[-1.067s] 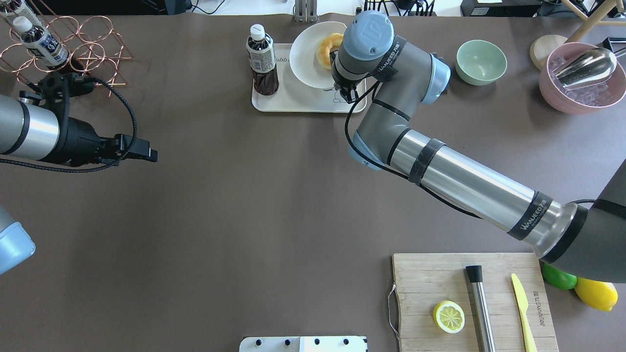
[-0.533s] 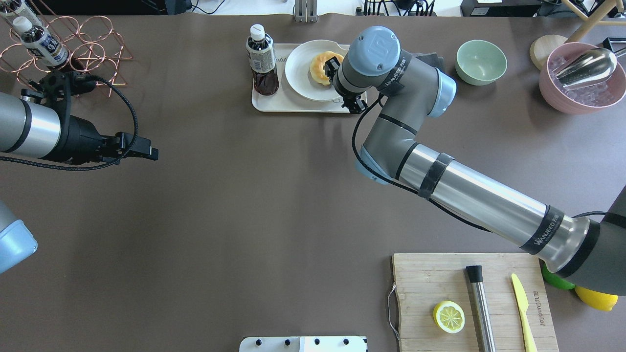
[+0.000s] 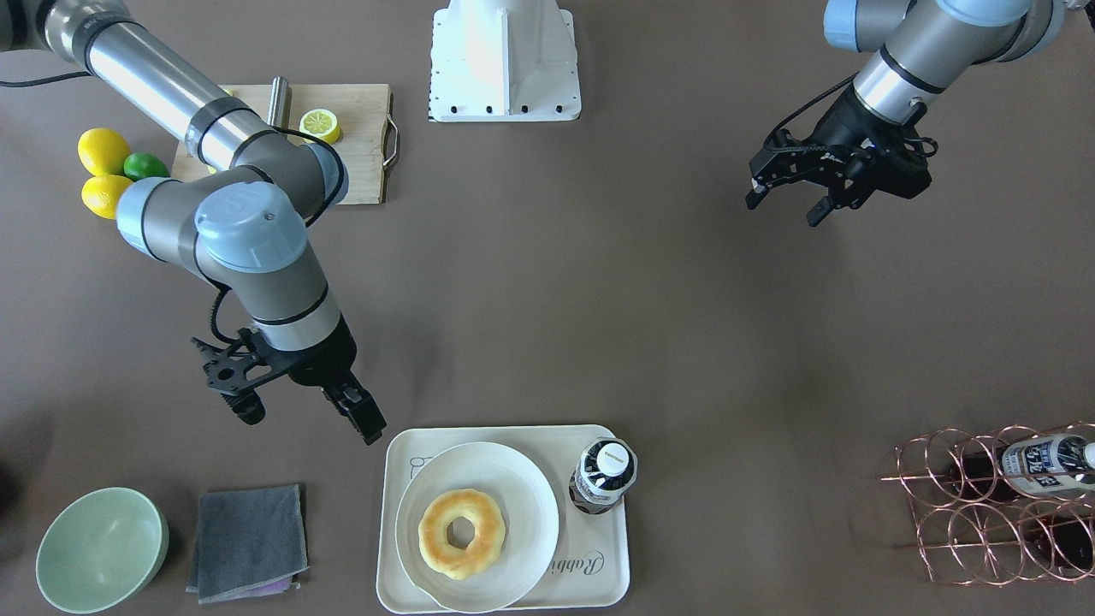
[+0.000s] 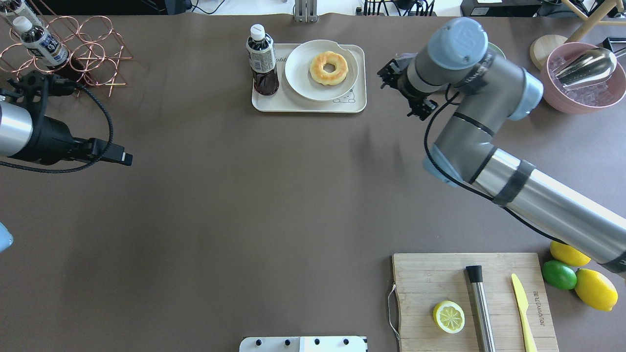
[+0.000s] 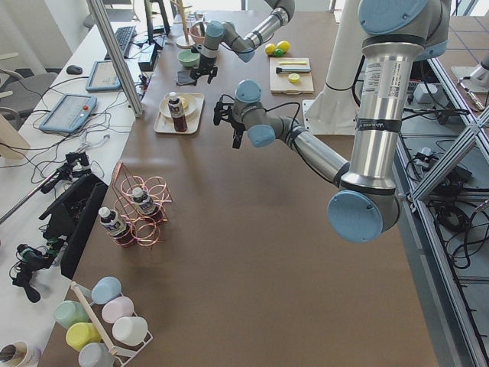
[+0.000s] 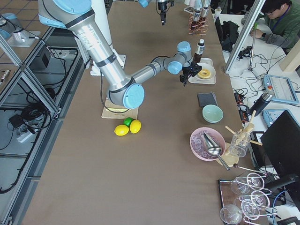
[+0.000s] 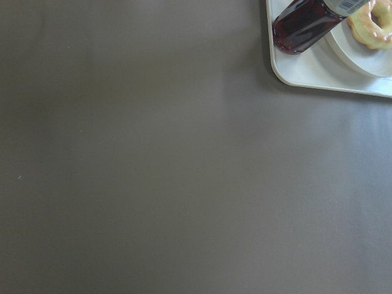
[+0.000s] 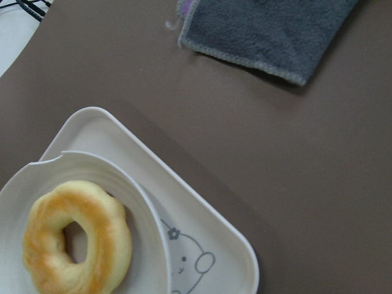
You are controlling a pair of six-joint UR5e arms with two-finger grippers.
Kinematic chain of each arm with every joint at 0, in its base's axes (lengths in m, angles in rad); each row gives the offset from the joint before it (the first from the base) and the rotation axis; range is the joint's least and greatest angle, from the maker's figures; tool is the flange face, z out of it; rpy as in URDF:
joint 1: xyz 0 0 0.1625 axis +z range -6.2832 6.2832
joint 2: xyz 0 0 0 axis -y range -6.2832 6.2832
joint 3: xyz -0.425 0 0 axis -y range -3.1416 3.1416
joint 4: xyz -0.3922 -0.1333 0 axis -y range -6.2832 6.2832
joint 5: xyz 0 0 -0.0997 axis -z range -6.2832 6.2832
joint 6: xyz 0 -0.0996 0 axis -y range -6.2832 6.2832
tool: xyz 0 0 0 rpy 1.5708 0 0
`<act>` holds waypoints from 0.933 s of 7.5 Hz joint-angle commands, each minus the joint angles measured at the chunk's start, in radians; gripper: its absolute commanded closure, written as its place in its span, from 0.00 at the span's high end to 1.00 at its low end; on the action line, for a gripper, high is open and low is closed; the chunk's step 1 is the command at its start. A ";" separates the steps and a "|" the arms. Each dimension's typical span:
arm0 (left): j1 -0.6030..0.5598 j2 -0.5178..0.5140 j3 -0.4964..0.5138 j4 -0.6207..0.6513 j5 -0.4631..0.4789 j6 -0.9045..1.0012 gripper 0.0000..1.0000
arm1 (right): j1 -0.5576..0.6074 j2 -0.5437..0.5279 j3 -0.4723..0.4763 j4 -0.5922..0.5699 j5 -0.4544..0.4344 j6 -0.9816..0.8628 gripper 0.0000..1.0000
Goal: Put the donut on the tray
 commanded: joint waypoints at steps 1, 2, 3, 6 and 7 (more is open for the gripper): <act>-0.219 0.107 0.085 0.006 -0.157 0.386 1.00 | 0.136 -0.336 0.284 -0.080 0.127 -0.371 1.00; -0.318 0.127 0.145 0.009 -0.214 0.551 1.00 | 0.195 -0.480 0.366 -0.080 0.150 -0.548 1.00; -0.398 0.129 0.211 0.010 -0.251 0.687 1.00 | 0.285 -0.591 0.398 -0.080 0.198 -0.728 1.00; -0.574 0.157 0.273 0.179 -0.253 1.052 1.00 | 0.564 -0.756 0.386 -0.207 0.258 -1.383 1.00; -0.637 0.155 0.276 0.314 -0.244 1.199 1.00 | 0.653 -0.754 0.385 -0.337 0.258 -1.610 1.00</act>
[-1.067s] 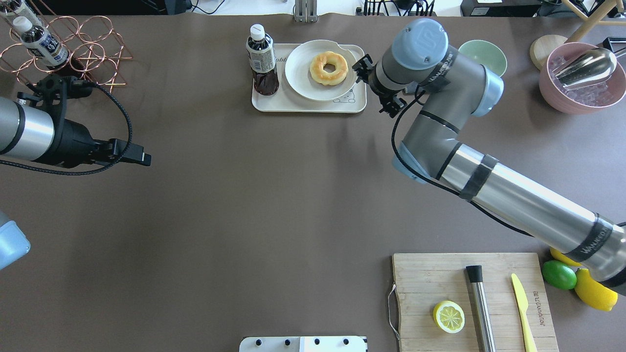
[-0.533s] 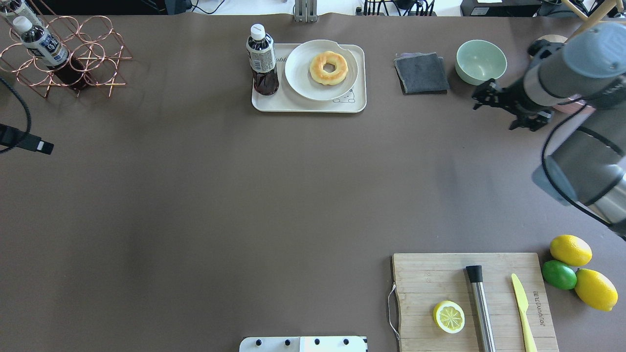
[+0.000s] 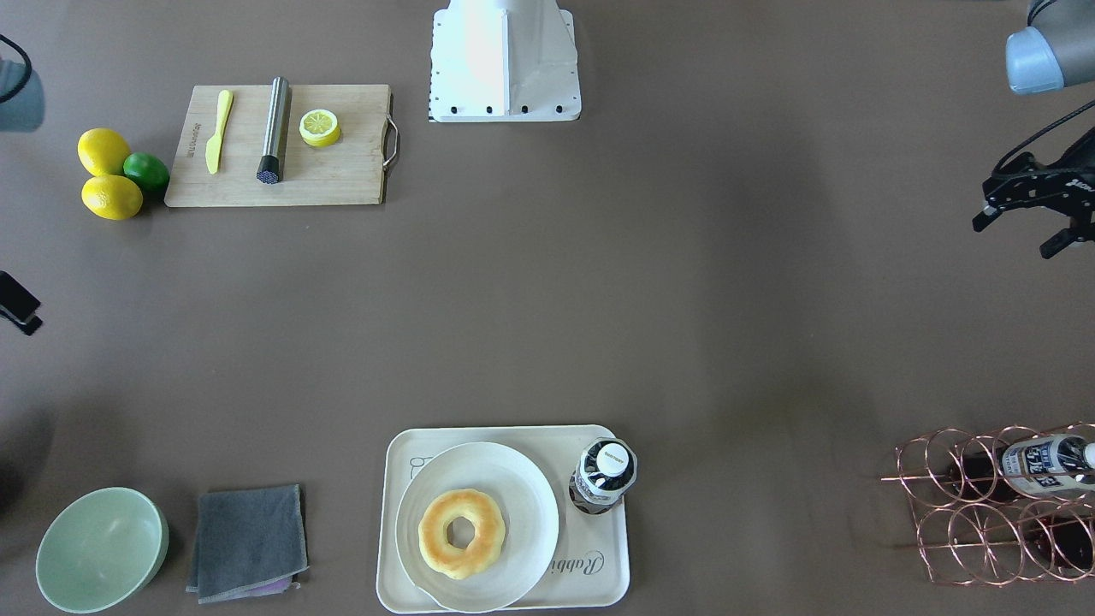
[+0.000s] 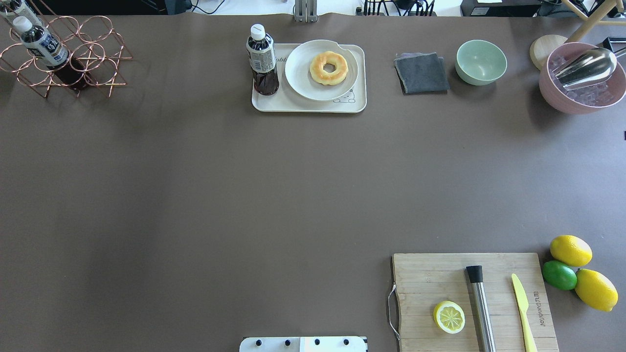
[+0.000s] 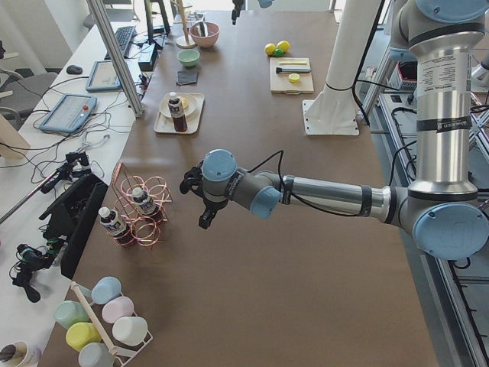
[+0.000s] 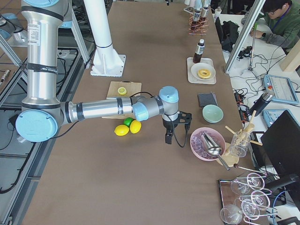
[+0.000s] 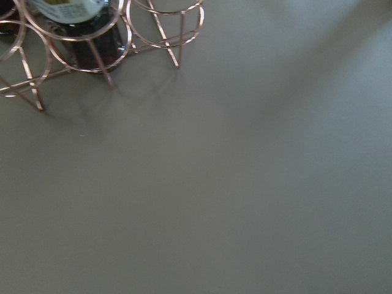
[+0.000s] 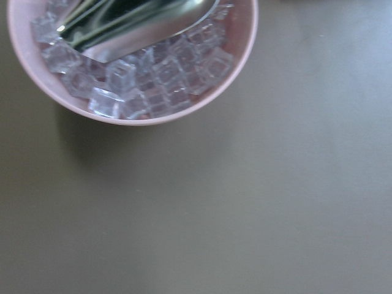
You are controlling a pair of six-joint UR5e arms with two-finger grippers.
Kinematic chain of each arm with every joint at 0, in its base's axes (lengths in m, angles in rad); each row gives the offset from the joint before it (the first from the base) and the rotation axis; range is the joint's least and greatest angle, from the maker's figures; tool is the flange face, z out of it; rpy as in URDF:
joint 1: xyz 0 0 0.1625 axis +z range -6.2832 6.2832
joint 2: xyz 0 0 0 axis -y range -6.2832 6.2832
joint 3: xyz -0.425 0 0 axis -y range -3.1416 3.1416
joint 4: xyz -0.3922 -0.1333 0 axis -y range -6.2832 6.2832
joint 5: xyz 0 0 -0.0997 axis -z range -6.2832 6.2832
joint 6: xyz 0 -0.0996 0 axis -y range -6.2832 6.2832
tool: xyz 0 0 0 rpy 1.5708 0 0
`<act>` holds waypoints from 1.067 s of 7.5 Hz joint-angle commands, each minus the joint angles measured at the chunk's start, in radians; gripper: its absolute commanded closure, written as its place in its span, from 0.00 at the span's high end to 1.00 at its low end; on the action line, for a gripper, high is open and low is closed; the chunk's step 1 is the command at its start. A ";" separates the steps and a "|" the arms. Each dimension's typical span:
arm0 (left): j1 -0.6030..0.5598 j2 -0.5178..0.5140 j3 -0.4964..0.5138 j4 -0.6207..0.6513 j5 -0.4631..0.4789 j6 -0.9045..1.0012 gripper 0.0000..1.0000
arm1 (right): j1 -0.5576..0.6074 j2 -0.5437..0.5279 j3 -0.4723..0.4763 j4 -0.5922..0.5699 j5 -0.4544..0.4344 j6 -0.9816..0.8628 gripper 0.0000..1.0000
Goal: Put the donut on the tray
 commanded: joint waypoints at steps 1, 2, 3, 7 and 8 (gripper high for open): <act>-0.146 0.006 0.012 0.299 0.013 0.374 1.00 | 0.243 -0.031 -0.001 -0.282 0.009 -0.568 1.00; -0.184 0.002 0.009 0.387 0.025 0.445 1.00 | 0.297 -0.025 -0.001 -0.357 0.009 -0.681 1.00; -0.195 0.015 0.010 0.406 0.066 0.481 1.00 | 0.313 -0.032 -0.004 -0.385 0.009 -0.723 1.00; -0.195 0.062 0.004 0.408 0.127 0.481 1.00 | 0.316 -0.062 -0.032 -0.379 0.012 -0.713 1.00; -0.197 0.065 0.004 0.403 0.119 0.483 1.00 | 0.316 -0.059 -0.032 -0.378 0.012 -0.713 1.00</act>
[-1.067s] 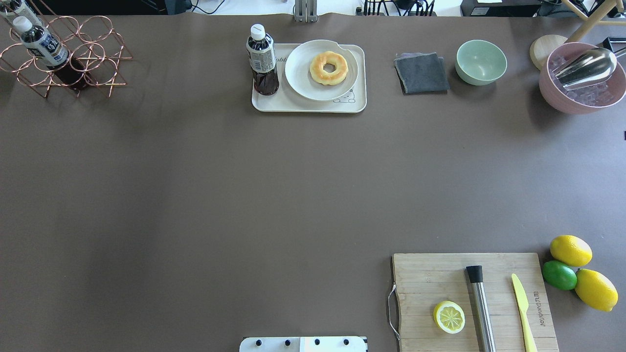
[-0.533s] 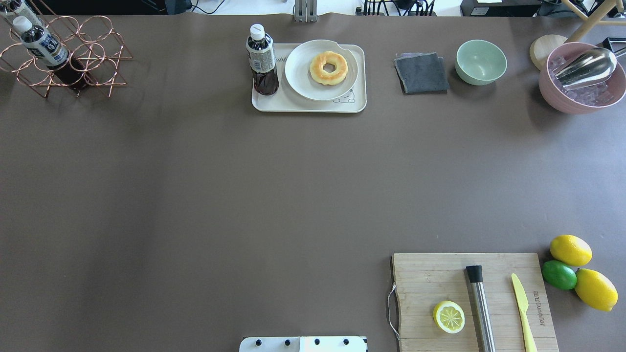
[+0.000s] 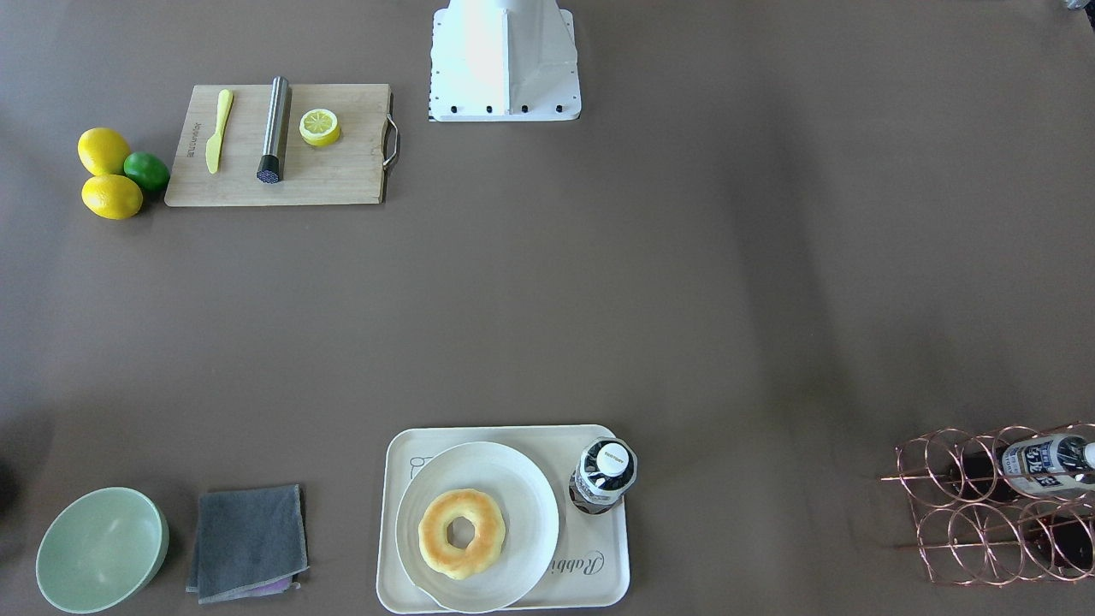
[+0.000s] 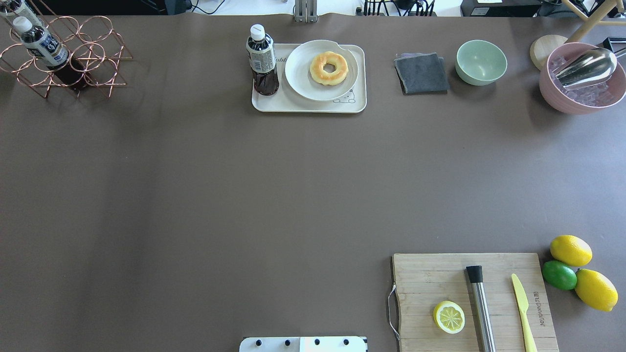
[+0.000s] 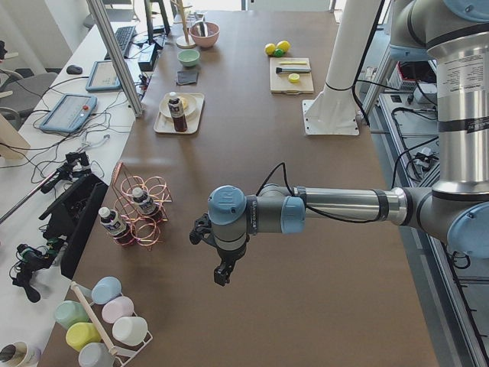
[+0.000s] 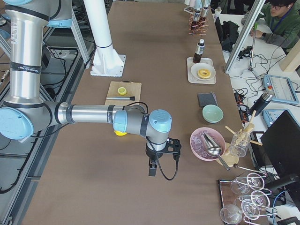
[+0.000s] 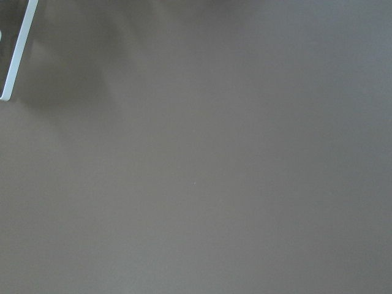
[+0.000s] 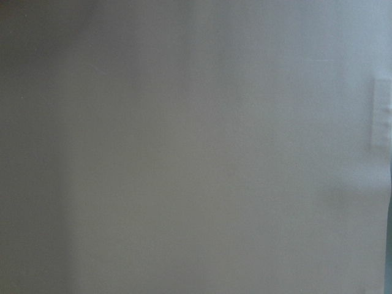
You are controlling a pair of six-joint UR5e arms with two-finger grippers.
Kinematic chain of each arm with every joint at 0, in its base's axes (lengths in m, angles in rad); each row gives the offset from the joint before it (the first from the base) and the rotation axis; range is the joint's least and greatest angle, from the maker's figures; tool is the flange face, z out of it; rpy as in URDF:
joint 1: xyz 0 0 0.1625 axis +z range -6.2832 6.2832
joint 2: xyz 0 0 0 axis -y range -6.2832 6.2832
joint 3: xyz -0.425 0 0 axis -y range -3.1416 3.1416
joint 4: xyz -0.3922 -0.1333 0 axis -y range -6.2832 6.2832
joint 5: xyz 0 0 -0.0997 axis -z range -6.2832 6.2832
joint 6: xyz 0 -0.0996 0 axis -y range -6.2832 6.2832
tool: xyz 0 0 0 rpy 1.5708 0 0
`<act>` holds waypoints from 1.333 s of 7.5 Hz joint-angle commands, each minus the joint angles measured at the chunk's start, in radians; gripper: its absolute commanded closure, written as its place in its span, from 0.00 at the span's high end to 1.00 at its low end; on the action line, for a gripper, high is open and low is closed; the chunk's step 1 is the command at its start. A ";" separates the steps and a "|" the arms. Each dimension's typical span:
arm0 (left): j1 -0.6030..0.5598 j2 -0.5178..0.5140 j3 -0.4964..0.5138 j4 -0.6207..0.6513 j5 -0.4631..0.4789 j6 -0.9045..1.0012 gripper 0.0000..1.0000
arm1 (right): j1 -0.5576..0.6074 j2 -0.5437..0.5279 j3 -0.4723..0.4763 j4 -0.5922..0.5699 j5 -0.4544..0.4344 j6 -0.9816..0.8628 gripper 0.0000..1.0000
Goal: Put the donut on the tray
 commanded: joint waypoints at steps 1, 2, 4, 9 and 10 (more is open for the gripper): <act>-0.002 -0.002 -0.002 0.002 -0.007 -0.001 1.00 | 0.001 0.002 -0.010 0.001 0.002 0.000 1.00; -0.002 0.006 0.013 0.002 -0.007 -0.010 1.00 | 0.001 0.002 -0.007 0.001 0.004 0.000 1.00; -0.002 0.008 0.024 -0.002 0.000 -0.010 1.00 | 0.001 0.005 -0.009 0.000 0.019 0.000 1.00; -0.003 0.006 0.036 -0.007 -0.009 -0.010 1.00 | 0.001 0.004 -0.012 0.001 0.047 0.000 1.00; -0.009 0.008 0.036 -0.005 -0.009 -0.009 1.00 | 0.002 0.002 -0.012 0.001 0.047 0.000 1.00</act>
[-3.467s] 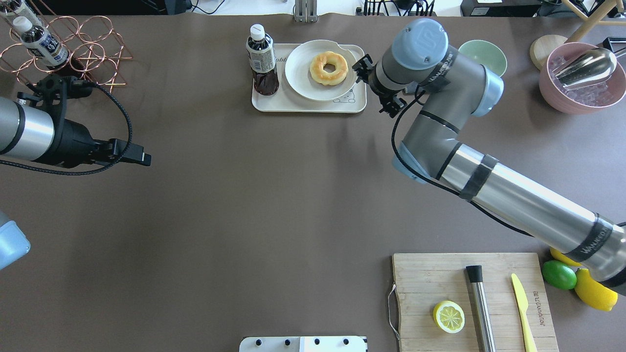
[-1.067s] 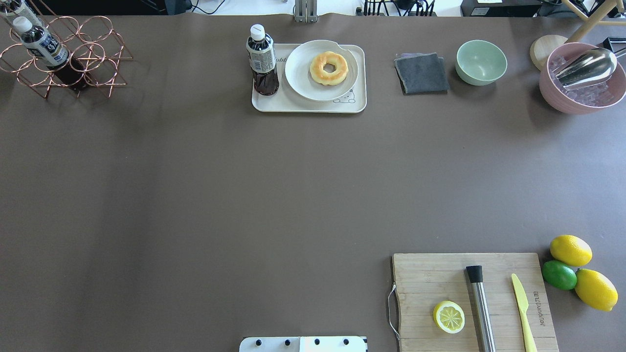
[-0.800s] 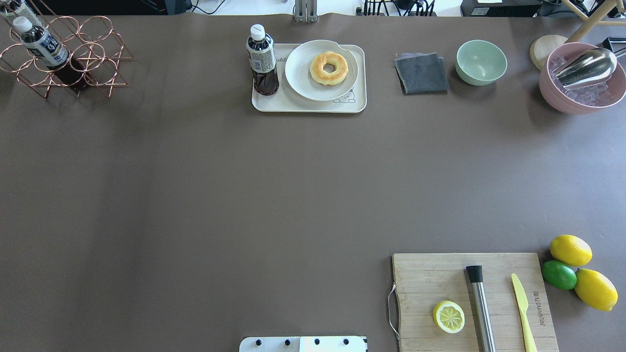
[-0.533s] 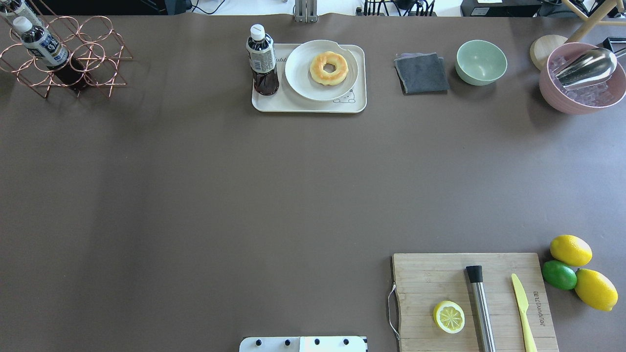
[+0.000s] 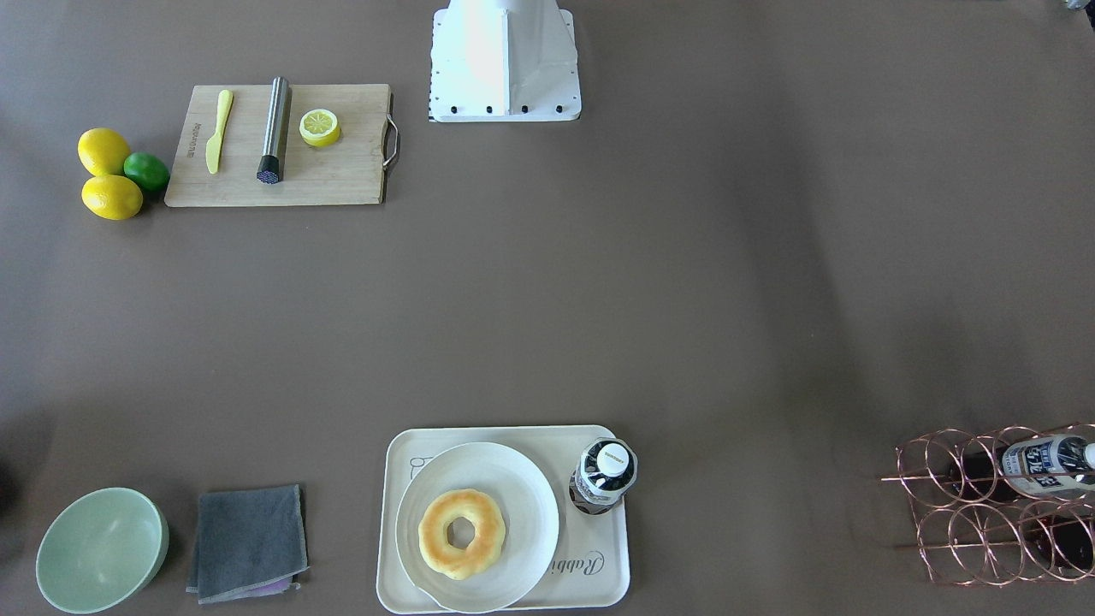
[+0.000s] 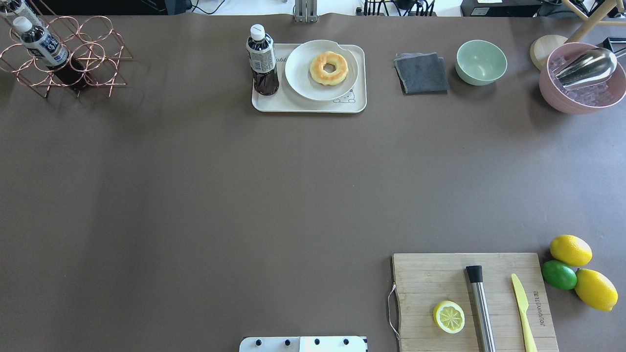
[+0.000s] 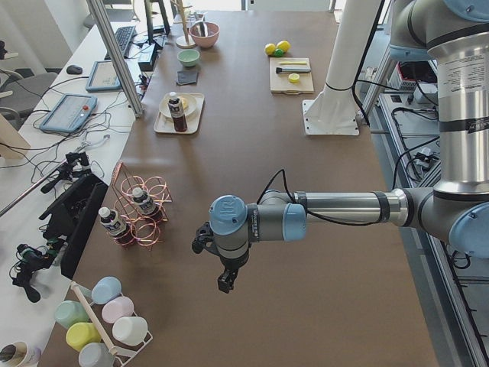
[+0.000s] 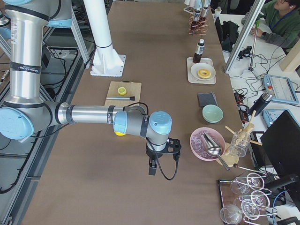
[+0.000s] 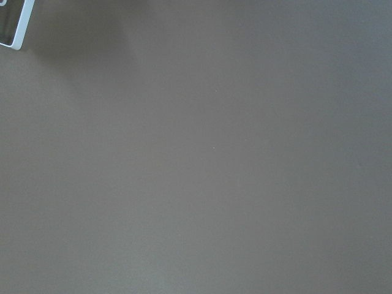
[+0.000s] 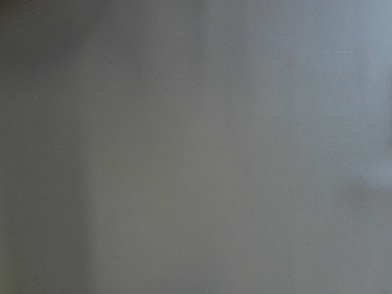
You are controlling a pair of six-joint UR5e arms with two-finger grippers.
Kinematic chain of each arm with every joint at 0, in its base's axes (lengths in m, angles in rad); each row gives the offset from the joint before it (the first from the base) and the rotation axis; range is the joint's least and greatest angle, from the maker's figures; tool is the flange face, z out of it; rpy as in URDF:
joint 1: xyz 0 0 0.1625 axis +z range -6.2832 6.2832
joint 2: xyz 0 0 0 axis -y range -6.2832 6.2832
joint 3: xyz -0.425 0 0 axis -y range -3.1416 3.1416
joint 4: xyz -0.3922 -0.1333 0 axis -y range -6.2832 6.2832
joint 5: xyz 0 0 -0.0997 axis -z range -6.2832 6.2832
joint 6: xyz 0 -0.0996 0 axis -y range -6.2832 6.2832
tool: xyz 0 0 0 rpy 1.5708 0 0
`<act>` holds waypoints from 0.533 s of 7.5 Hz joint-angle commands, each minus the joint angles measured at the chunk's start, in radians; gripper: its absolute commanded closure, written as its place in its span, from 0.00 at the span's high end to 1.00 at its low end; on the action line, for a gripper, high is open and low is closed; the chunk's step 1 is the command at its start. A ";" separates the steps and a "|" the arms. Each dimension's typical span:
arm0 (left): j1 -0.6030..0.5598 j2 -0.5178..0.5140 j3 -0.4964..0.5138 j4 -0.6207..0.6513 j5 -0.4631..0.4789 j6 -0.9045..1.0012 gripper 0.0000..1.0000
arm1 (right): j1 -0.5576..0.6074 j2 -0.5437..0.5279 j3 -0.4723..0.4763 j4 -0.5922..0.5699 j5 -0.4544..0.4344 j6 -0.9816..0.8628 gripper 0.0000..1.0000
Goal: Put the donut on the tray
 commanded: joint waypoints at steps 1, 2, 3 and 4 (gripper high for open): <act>-0.009 0.000 -0.001 0.000 -0.001 0.001 1.00 | 0.000 -0.001 0.000 0.000 0.000 0.000 1.00; -0.009 0.001 0.001 0.000 -0.001 0.001 1.00 | 0.000 -0.003 0.000 0.000 0.000 0.000 1.00; -0.018 0.001 0.001 -0.002 -0.001 0.001 1.00 | 0.000 -0.003 0.000 0.000 0.000 0.000 1.00; -0.027 0.001 0.001 -0.002 -0.001 0.001 1.00 | 0.000 -0.003 0.000 0.000 0.000 0.000 1.00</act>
